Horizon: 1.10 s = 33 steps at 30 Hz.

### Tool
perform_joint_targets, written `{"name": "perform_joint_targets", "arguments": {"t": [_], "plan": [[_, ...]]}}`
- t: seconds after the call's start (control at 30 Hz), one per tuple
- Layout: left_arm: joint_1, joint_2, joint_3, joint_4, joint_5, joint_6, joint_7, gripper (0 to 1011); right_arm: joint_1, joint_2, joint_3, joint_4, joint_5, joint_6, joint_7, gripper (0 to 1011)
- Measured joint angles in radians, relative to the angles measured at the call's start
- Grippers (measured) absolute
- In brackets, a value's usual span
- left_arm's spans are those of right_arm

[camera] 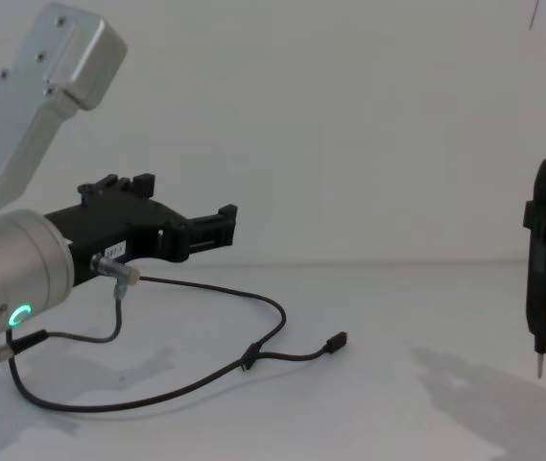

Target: Pick up the data cable with the one hand.

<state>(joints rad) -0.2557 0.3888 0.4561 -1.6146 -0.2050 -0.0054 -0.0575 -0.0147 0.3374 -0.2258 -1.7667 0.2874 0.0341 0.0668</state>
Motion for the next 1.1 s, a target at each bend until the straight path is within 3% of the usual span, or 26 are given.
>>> {"name": "perform_joint_targets", "arguments": {"t": [0.23, 0.67, 0.8, 1.1], "plan": [[-0.02, 0.01, 0.004, 0.011, -0.025, -0.012, -0.067, 1002, 0.0, 0.0, 0.0, 0.0, 0.0, 0.0, 0.0, 279], [-0.066, 0.029, 0.009, 0.049, -0.122, -0.011, -0.254, 1001, 0.0, 0.0, 0.0, 0.0, 0.0, 0.0, 0.0, 279], [-0.08, 0.032, 0.008, 0.068, -0.164, 0.005, -0.317, 1002, 0.0, 0.0, 0.0, 0.0, 0.0, 0.0, 0.0, 279], [-0.101, 0.042, 0.012, 0.082, -0.207, 0.061, -0.375, 1001, 0.0, 0.0, 0.0, 0.0, 0.0, 0.0, 0.0, 279]]}}
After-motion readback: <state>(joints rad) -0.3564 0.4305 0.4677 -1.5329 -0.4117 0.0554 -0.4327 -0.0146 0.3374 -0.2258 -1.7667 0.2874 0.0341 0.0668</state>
